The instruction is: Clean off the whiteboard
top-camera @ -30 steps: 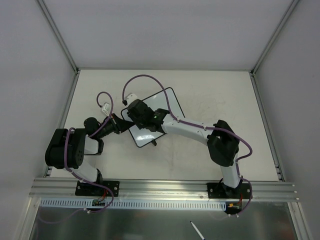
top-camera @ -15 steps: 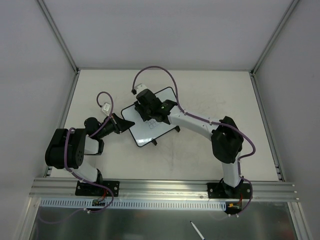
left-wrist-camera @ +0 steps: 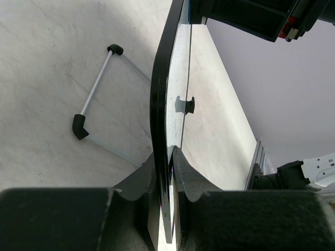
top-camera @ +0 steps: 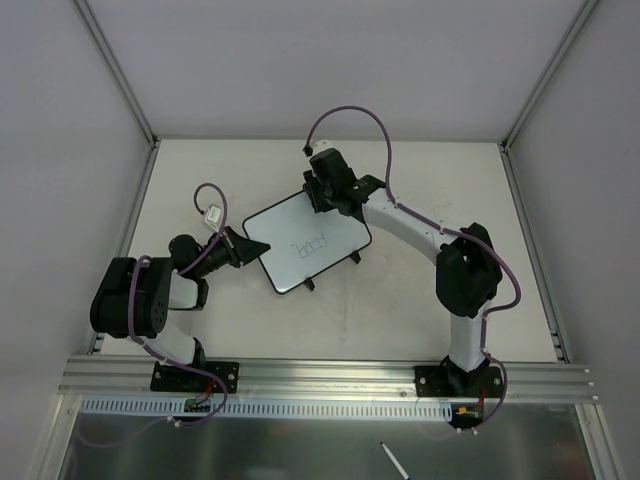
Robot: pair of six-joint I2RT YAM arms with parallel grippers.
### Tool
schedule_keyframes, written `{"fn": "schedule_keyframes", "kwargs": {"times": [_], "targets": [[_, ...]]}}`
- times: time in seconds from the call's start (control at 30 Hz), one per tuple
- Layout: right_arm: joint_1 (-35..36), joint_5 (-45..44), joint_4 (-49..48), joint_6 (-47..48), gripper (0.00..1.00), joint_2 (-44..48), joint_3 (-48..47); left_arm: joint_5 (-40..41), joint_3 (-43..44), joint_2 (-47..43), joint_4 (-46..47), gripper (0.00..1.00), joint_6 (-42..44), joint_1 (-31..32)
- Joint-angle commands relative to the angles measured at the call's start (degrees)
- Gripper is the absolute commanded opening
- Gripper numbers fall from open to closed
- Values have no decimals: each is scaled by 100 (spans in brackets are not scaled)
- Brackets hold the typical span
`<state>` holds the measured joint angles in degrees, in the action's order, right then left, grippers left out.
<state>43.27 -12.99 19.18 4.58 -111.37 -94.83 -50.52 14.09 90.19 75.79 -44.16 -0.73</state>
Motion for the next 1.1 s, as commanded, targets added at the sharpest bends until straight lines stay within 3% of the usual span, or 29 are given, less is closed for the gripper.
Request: {"fn": "schedule_keyframes", "kwargs": {"times": [0.0, 0.33, 0.63, 1.07], "targets": [[-240, -626, -55, 192, 0, -42, -115, -125, -55, -116, 1307, 0, 364, 3], [-47, -230, -81, 192, 0, 116, 122, -124, -46, -107, 1307, 0, 356, 12], [1016, -871, -204, 518, 0, 291, 518, -124, -55, -116, 1307, 0, 347, 12], [1913, -783, -687, -229, 0, 11, 1273, -124, -64, -116, 1298, 0, 338, 12]]}}
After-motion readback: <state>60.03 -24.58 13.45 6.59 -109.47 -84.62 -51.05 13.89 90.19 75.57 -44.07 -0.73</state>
